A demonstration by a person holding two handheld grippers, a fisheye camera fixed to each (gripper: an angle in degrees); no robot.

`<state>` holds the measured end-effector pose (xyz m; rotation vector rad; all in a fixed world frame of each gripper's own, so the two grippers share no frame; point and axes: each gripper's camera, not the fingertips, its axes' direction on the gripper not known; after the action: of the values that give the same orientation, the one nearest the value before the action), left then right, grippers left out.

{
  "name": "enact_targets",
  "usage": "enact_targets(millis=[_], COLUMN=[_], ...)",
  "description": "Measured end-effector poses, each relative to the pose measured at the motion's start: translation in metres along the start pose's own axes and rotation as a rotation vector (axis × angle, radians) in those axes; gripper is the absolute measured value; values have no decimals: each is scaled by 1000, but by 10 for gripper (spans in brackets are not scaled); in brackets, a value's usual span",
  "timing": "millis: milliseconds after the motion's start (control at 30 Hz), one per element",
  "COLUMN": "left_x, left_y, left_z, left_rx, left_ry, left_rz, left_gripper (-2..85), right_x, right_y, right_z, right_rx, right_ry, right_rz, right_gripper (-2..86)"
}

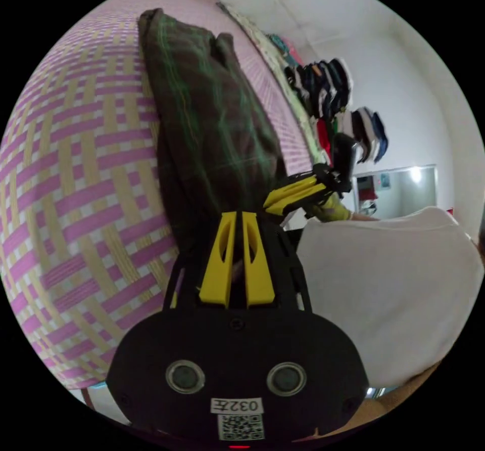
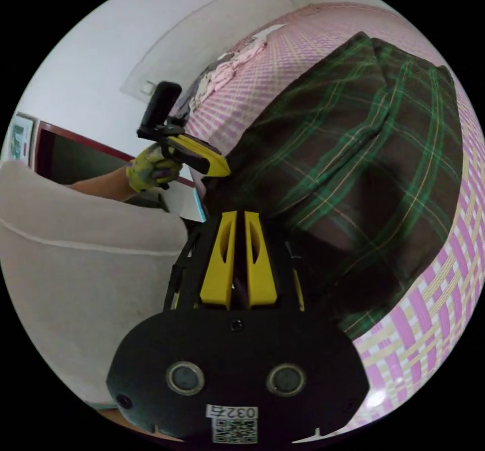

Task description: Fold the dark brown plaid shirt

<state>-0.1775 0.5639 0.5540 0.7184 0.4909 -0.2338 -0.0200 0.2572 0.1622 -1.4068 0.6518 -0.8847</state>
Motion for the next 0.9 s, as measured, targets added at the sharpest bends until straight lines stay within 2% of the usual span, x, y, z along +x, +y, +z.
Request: enact_targets(millis=[67,167,233,367,500,667,800,900], left_x=[-7,-19,-22,-45,-62,-88,-98,-97], left_y=[11,29,43,78,92,96,94,89], left_z=[13,-12,-30,-62,-77,-77,-81,-81], left_rx=[-53,51,69,109,146,140,105,34], left_ry=[-88,12,-43,-70,-64,67,102,92], left_rz=[-19,-70,-84,-158,-211,-230,-215,-185], left_gripper=[-13,-14,-12,21,57,75,81,80], right_x=[5,18,23,65,105,147,158,162], right_y=[1,4,16,69,116,151,152,146], right_z=[18,1,-26,-93,-123,-127,-125,-112], right_rx=[-64,-47,10,183,226,203,204,113], right_ry=[92,17,44,51,106,-48,-137,-188], right_rz=[-2,20,38,223,402,523,518,504], right_gripper=[30,43,47,59,76,101,112,104])
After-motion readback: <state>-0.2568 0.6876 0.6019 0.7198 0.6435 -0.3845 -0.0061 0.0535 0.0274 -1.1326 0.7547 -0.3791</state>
